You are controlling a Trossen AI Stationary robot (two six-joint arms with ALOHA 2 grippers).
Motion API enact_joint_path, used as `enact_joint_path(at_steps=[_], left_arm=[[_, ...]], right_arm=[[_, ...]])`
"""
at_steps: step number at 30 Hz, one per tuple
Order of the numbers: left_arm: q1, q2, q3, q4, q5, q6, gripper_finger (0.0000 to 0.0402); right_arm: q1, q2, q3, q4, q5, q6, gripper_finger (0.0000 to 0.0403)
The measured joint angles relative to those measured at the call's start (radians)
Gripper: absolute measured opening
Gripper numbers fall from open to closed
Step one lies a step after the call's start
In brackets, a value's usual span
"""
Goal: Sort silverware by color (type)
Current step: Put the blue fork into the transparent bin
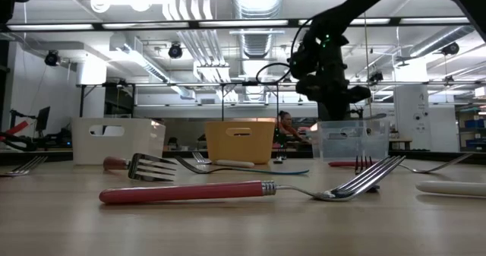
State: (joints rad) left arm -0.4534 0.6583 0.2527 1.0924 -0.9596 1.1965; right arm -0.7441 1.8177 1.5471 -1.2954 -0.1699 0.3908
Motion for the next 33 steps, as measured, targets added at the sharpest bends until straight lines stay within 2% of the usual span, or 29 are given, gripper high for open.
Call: enact_joint_path(at_steps=[7, 23, 33], left_arm=[[0.000, 0.000, 0.000, 0.000, 0.000, 0.000, 0.0000], [0.000, 0.001, 0.000, 0.000, 0.000, 0.000, 0.0000], [0.000, 0.001, 0.000, 0.000, 0.000, 0.003, 0.0000]], right_arm=[[-0.001, 0.009, 0.000, 0.009, 0.049, -0.008, 0.0013], [0.001, 0.082, -0.003, 0.061, 0.068, -0.009, 0.0013], [0.002, 0.085, -0.003, 0.104, 0.068, -0.008, 0.0013]])
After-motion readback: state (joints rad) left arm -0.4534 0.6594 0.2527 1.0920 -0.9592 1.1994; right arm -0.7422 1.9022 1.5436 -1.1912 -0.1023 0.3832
